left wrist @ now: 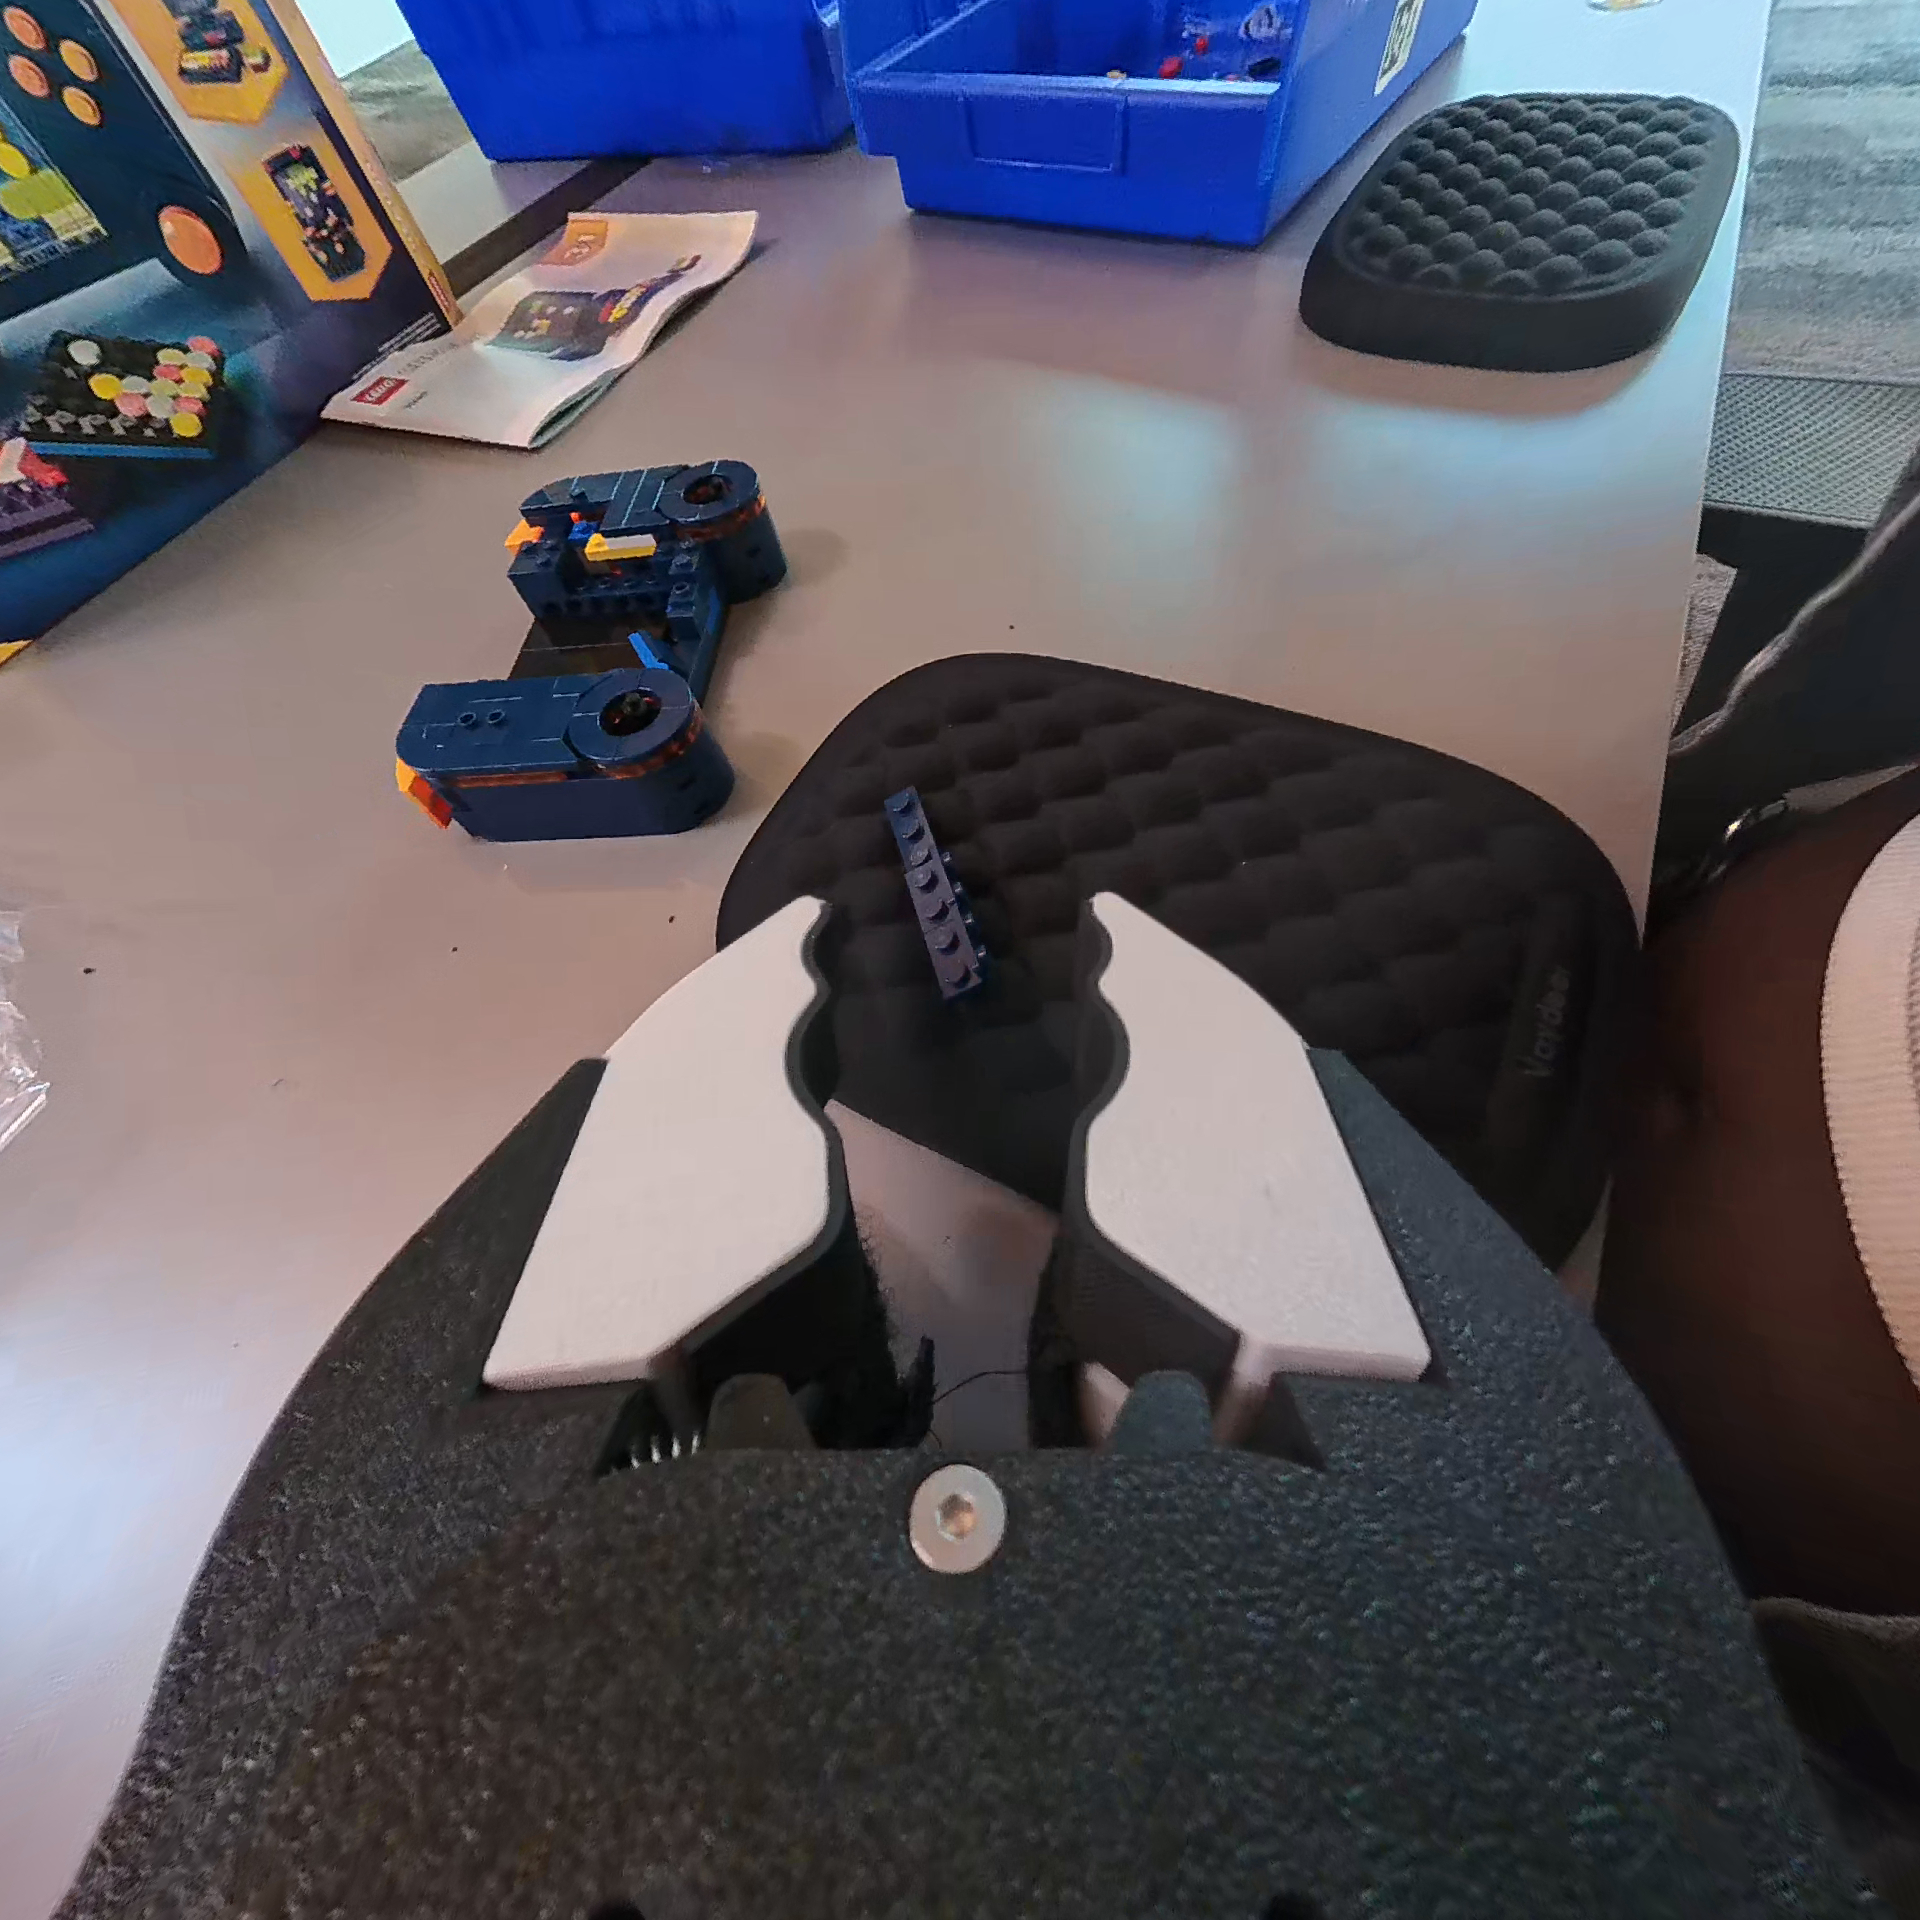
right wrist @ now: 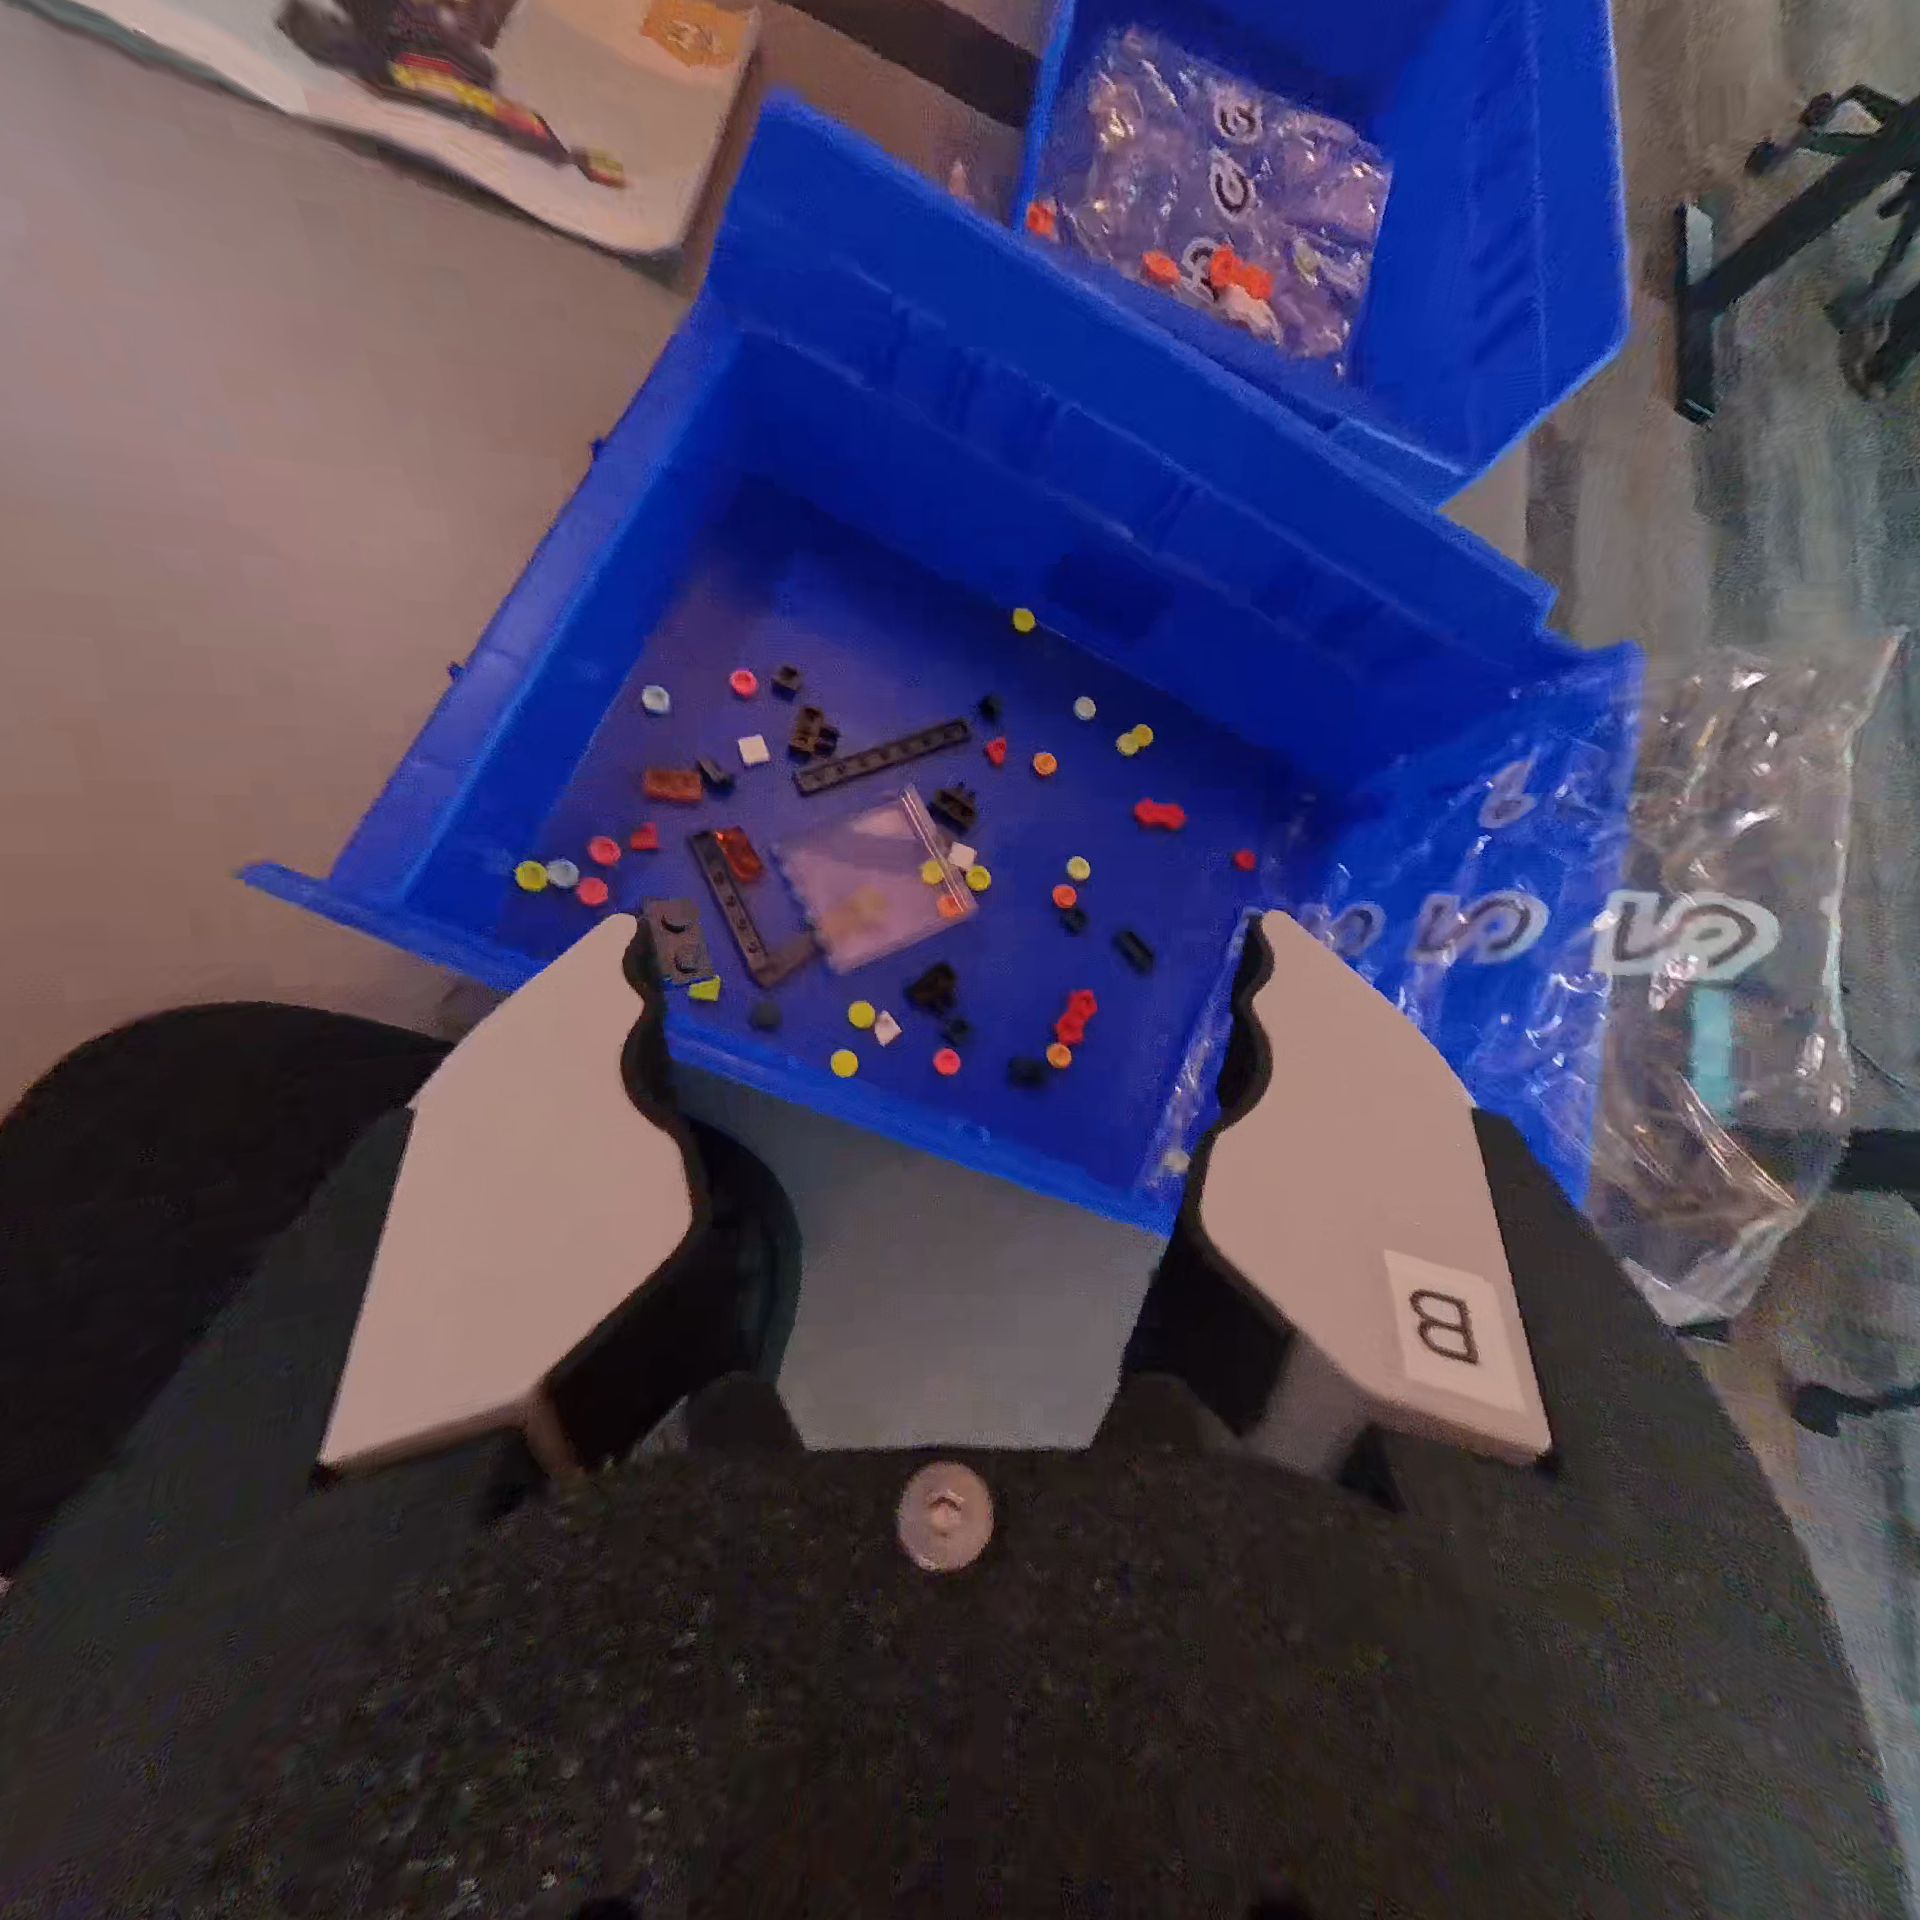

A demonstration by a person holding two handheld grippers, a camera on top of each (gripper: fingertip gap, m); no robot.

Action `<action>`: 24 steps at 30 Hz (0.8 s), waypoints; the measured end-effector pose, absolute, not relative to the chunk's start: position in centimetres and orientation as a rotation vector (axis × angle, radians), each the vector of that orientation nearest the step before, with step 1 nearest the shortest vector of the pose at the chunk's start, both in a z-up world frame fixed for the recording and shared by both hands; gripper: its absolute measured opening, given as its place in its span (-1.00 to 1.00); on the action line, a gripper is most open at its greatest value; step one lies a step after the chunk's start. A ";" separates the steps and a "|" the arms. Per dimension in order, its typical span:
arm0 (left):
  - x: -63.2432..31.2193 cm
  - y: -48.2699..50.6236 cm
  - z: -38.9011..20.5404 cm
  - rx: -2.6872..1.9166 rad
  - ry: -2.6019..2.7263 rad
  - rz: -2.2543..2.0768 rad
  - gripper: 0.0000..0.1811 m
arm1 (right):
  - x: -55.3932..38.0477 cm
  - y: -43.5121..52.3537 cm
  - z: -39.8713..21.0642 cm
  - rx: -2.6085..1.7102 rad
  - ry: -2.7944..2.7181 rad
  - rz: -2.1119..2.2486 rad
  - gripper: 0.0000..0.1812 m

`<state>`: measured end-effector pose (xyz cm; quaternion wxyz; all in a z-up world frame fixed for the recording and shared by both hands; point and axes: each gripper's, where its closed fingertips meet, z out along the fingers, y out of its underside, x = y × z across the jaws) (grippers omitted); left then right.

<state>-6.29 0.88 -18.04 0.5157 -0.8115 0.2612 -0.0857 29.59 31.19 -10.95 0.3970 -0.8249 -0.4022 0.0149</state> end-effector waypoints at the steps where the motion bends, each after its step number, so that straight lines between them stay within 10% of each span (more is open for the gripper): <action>1: -6.3 0.9 -18.0 -1.950 0.629 -0.203 -0.53 | 30.2 31.1 -11.0 -2.099 -1.027 -0.001 0.18; 10: -6.2 1.0 -17.8 -1.925 0.645 -0.195 -0.50 | 32.9 29.9 -9.6 -2.060 -0.938 -0.019 0.19; 24: -6.7 -0.6 -18.3 -1.987 0.584 -0.153 -0.77 | 1.1 7.0 -12.4 -0.703 -1.968 0.786 -0.69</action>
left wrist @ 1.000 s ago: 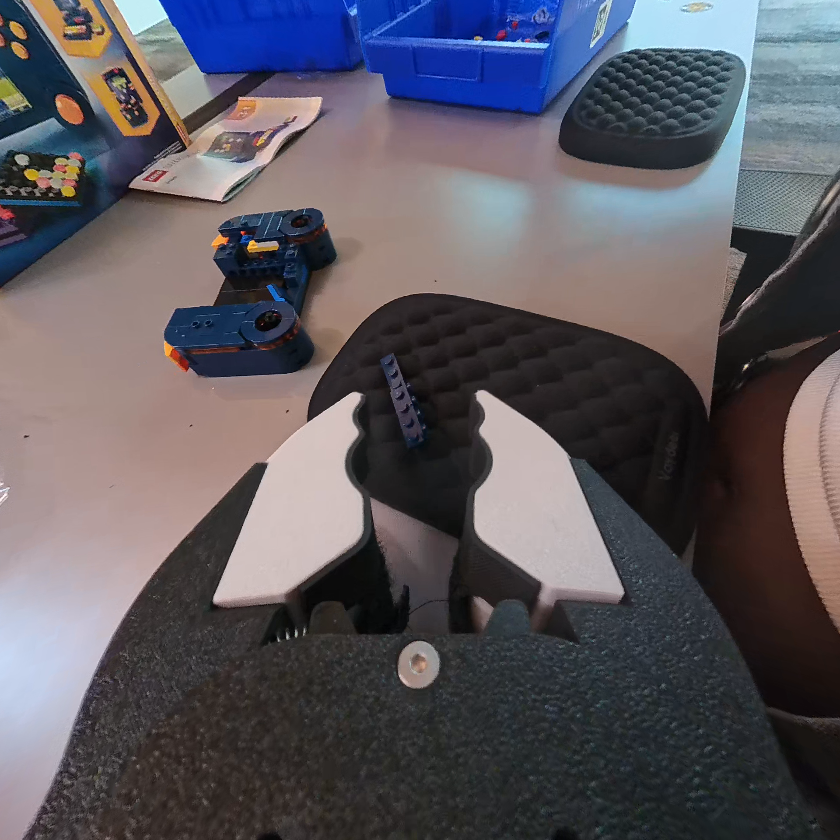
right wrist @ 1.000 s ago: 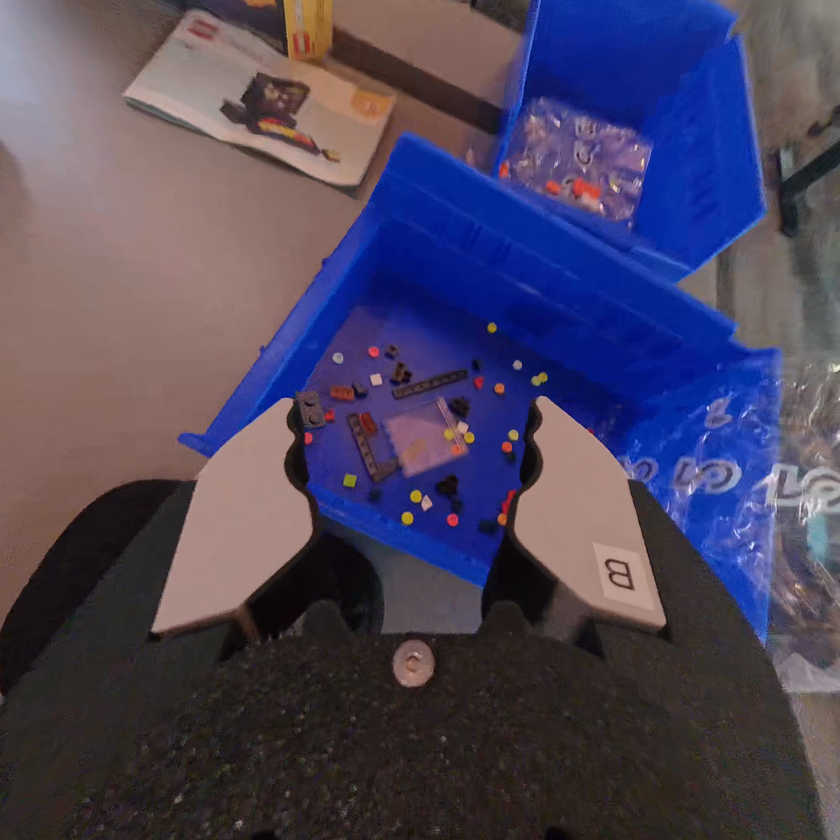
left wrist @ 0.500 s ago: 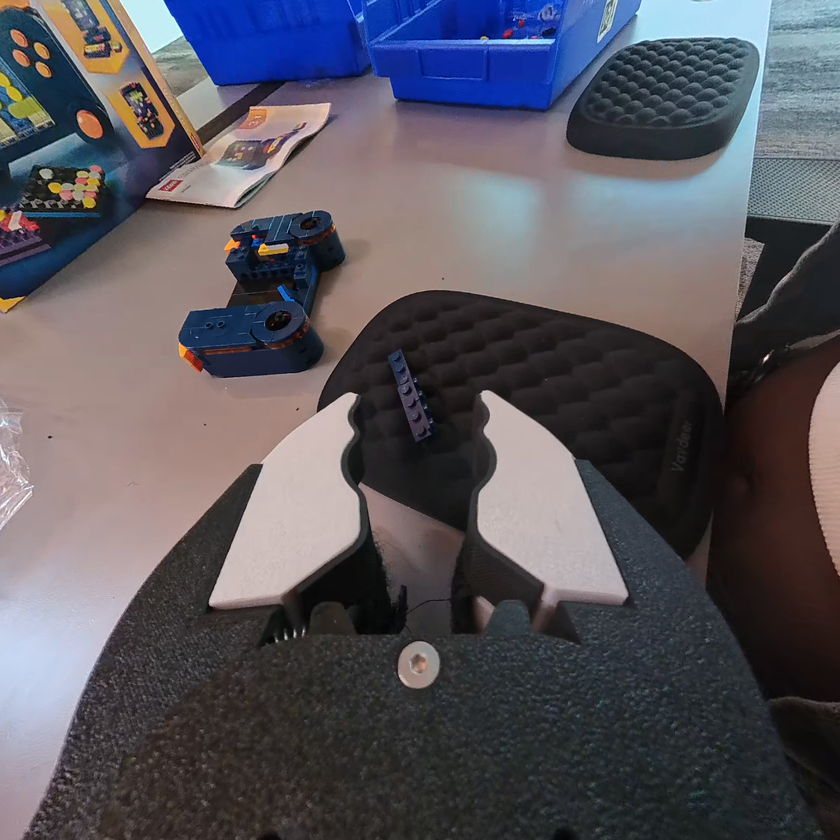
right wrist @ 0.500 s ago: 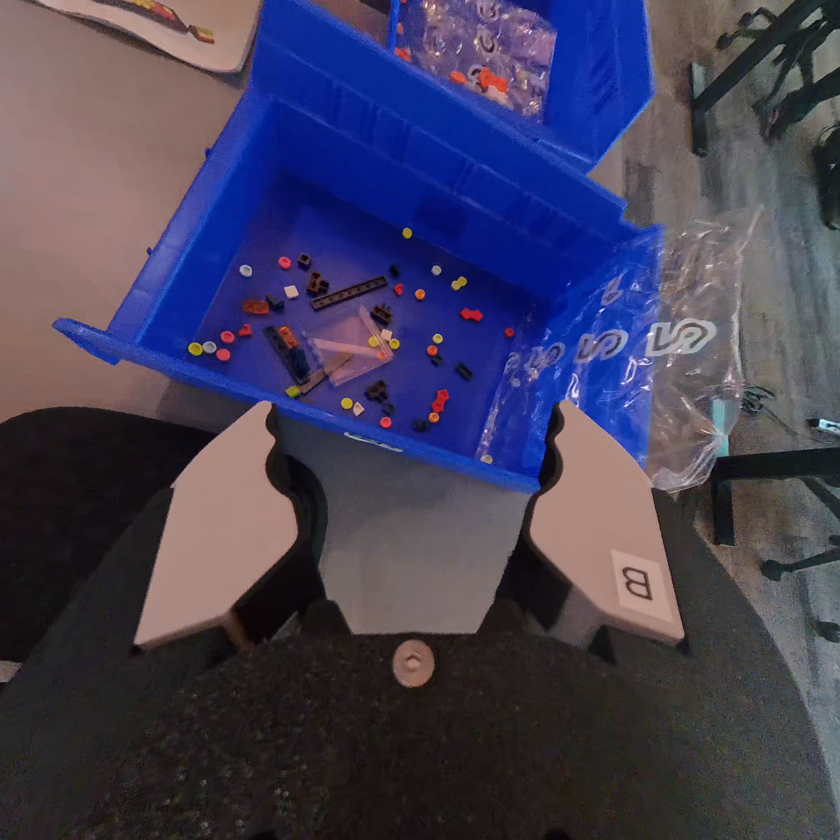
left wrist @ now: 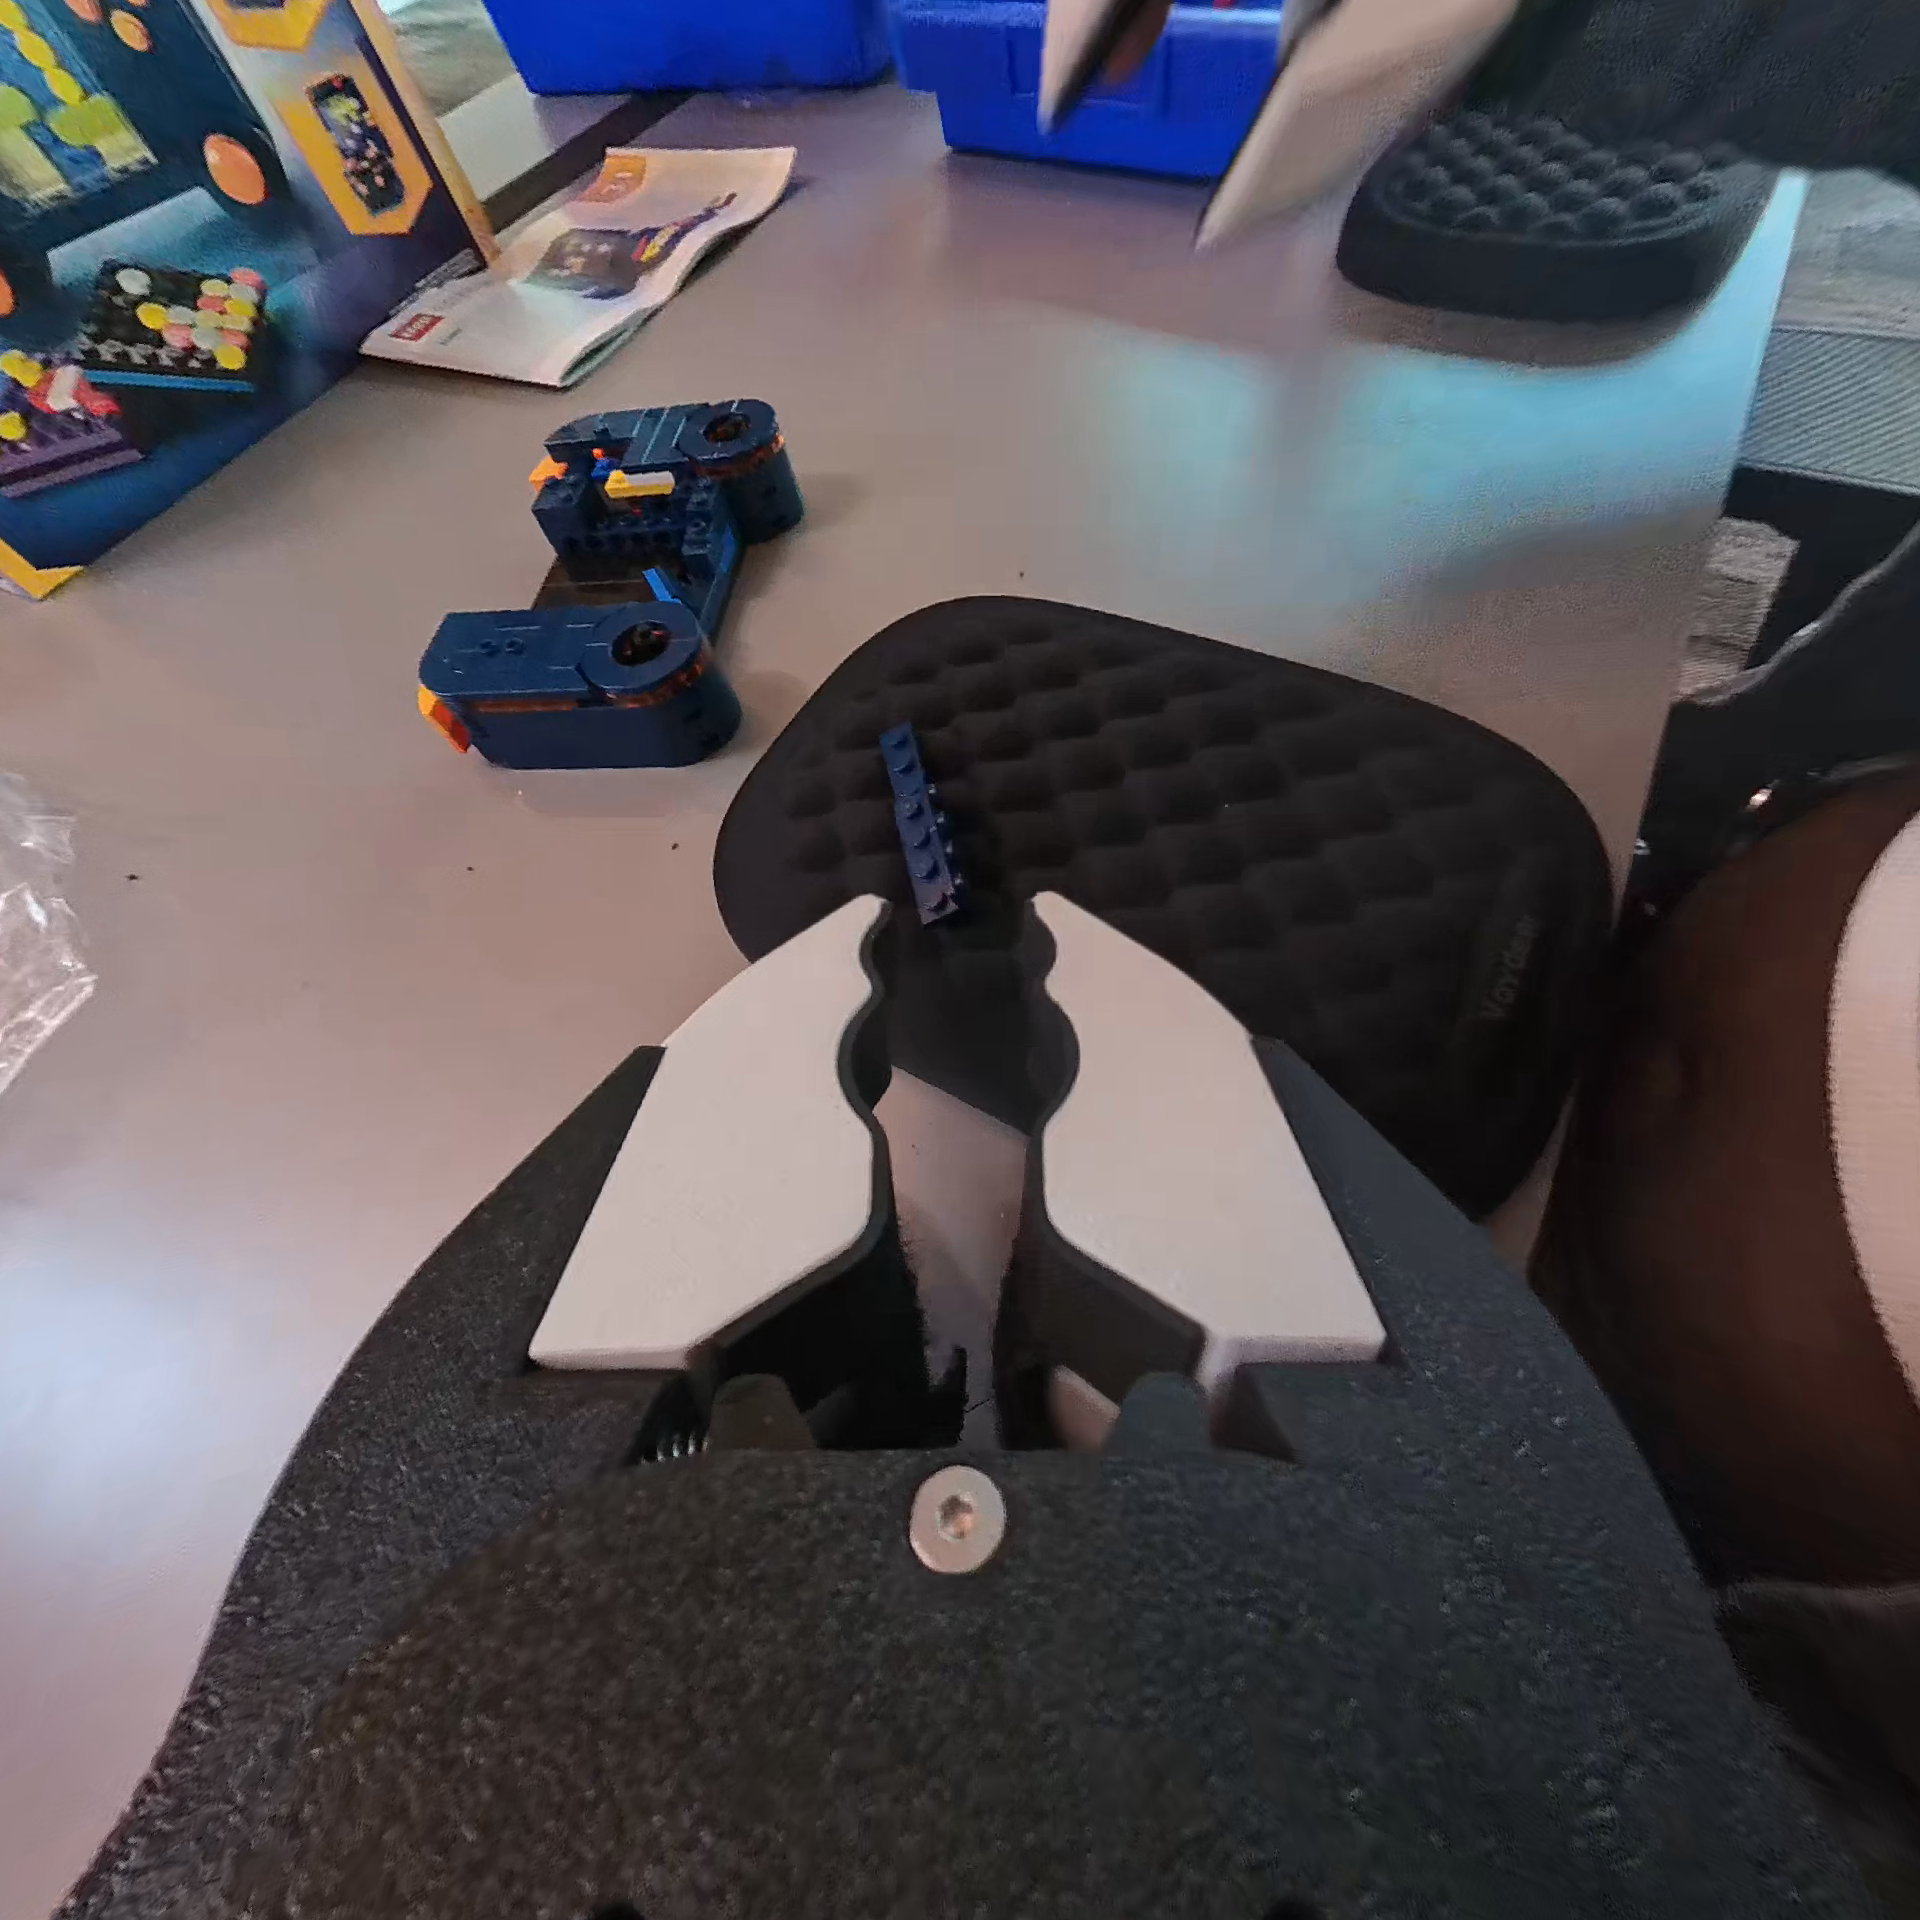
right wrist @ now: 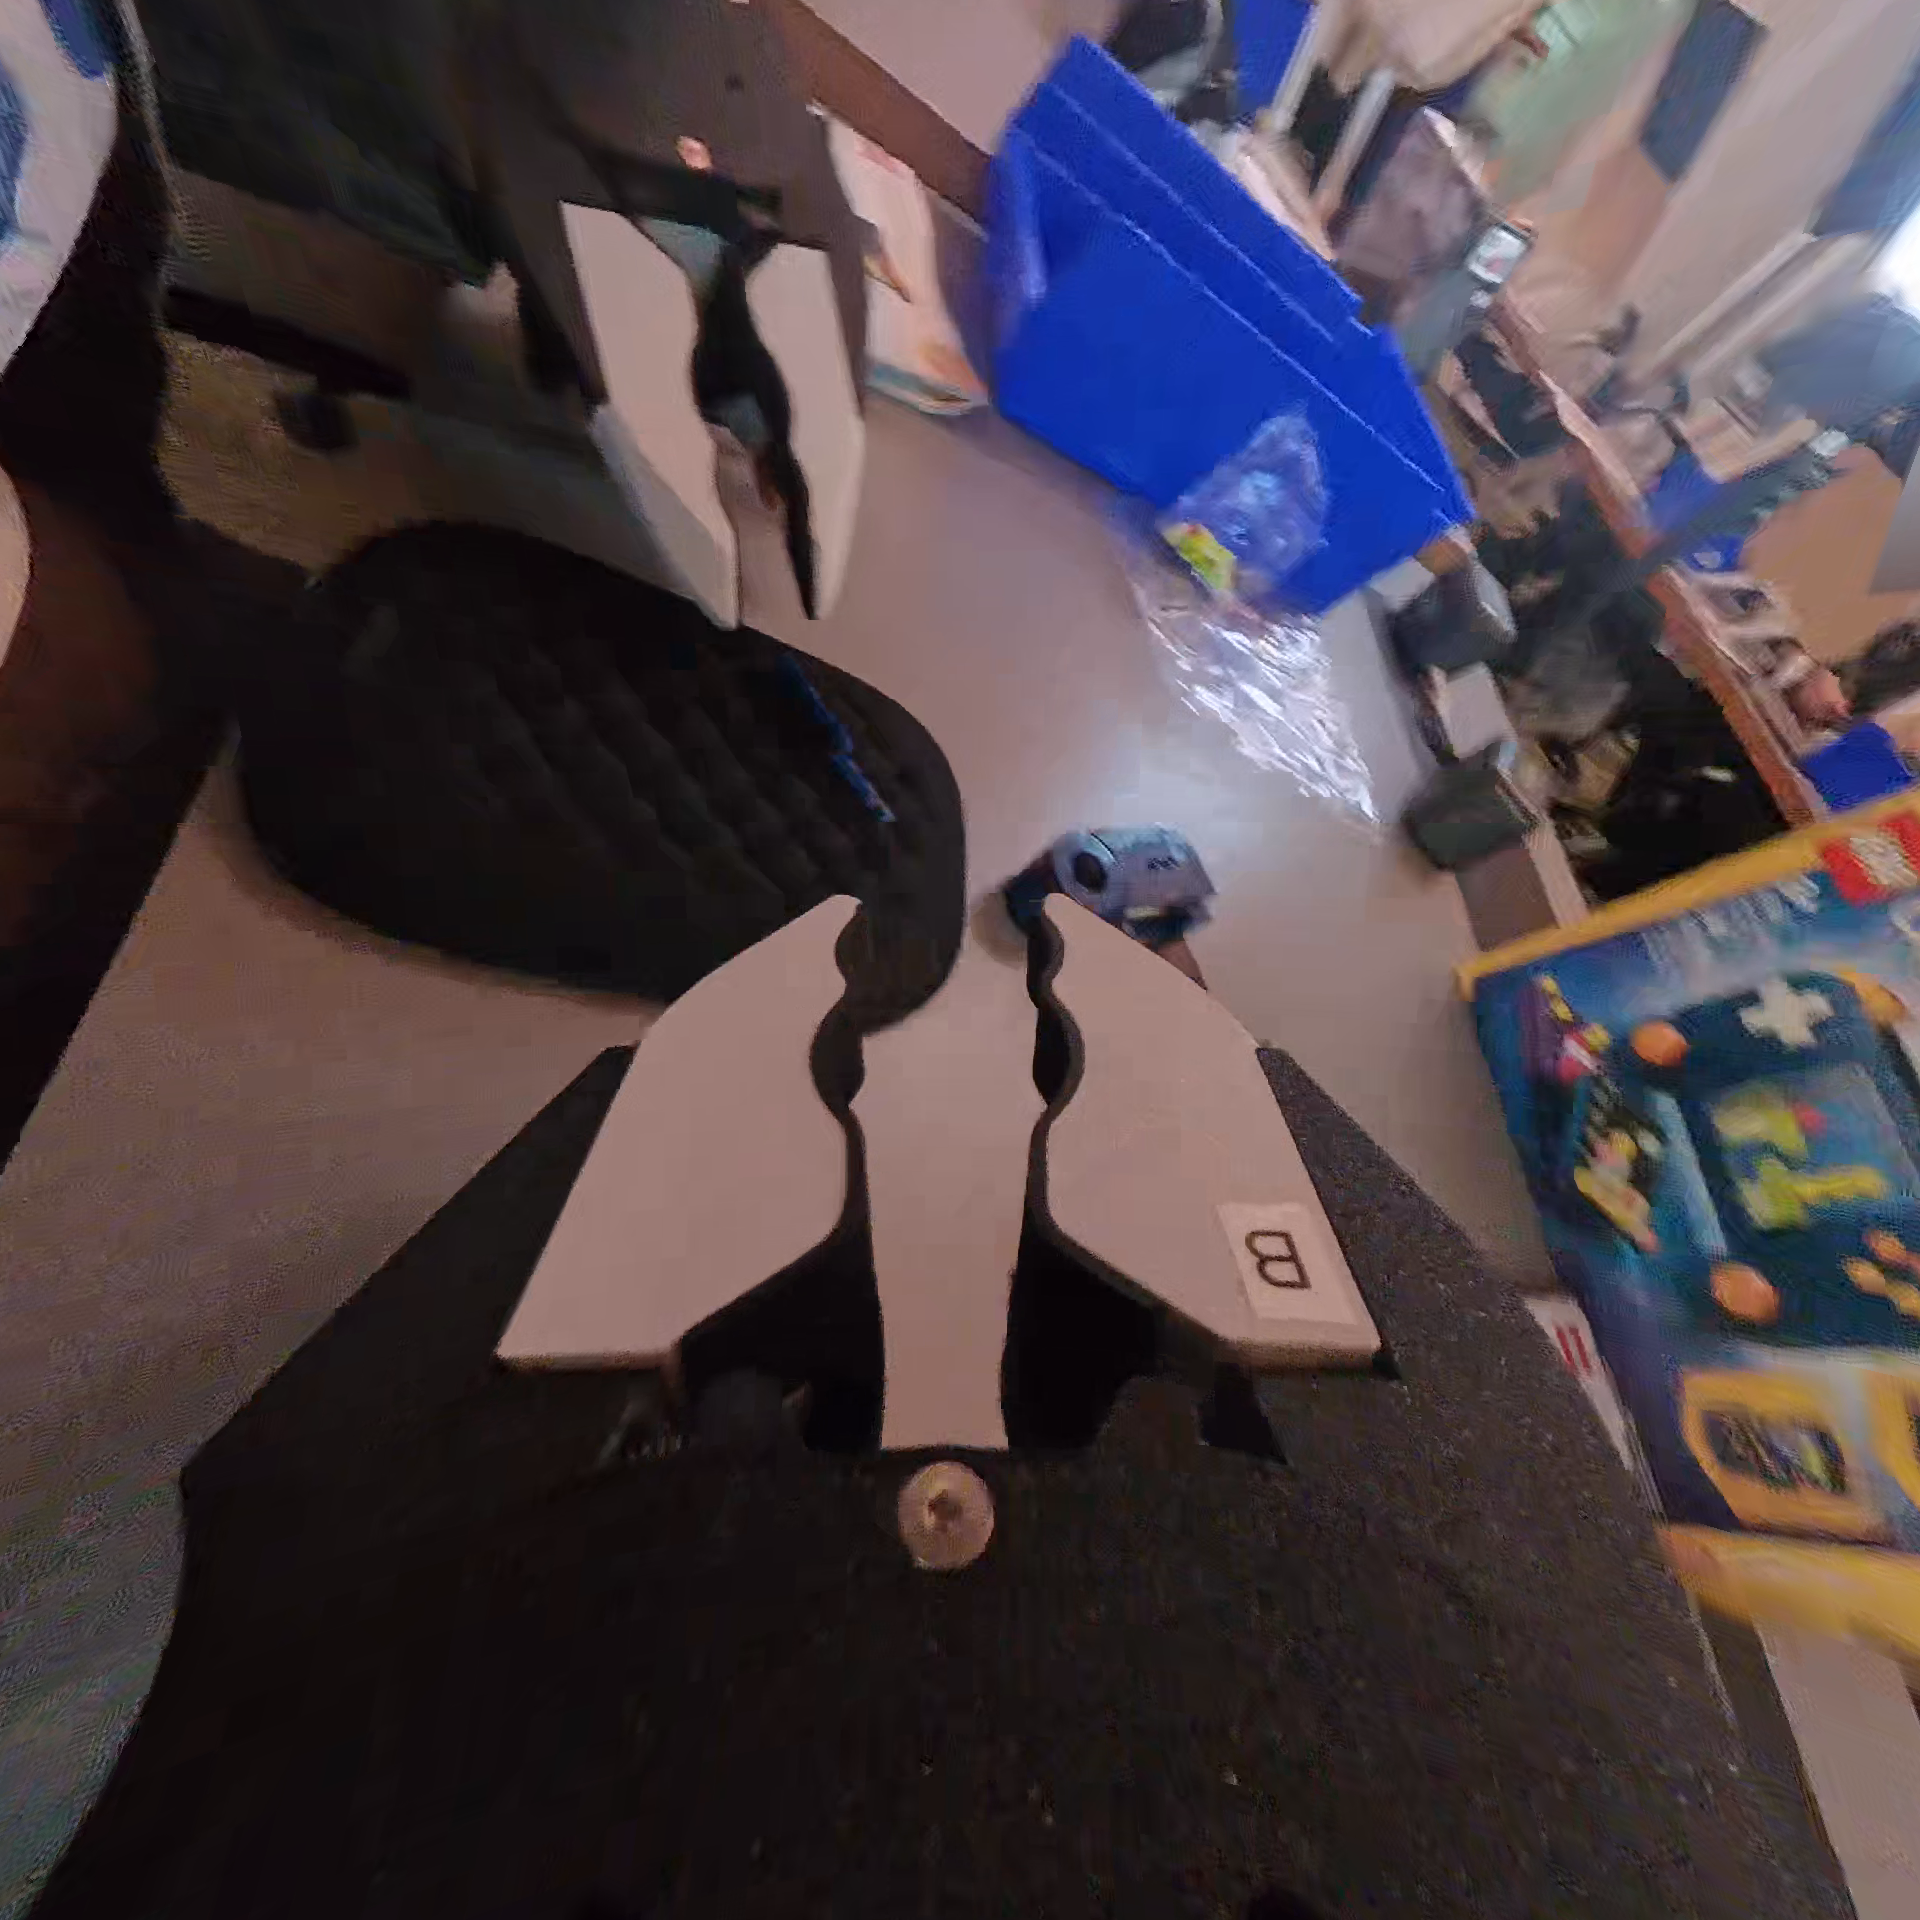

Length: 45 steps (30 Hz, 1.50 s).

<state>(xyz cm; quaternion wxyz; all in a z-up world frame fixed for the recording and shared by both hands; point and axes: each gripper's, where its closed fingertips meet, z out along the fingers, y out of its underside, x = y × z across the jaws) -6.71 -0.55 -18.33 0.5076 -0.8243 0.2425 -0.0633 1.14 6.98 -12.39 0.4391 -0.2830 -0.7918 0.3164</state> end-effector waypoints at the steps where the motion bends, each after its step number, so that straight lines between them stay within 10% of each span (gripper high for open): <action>1: -6.7 -0.3 -18.4 -1.983 0.583 -0.136 -0.78 | -0.5 5.8 -13.5 -0.656 -2.013 0.813 -0.71; 16: -6.6 1.1 -19.4 -2.047 0.577 -0.099 -0.96 | -6.8 1.1 -19.4 -0.383 -2.414 0.971 -0.96; 30: -6.4 0.8 -20.2 -2.087 0.734 -0.069 -0.99 | -7.1 1.1 -19.9 -1.026 -2.349 1.157 -0.99; 34: -6.1 0.9 -20.2 -2.104 0.640 -0.271 -1.00 | -6.5 0.9 -20.2 -0.310 -2.337 0.591 -1.00; 45: -6.8 1.2 -19.5 -2.119 0.527 -0.327 -1.00 | -6.2 0.5 -18.2 -0.379 -2.232 0.778 -0.90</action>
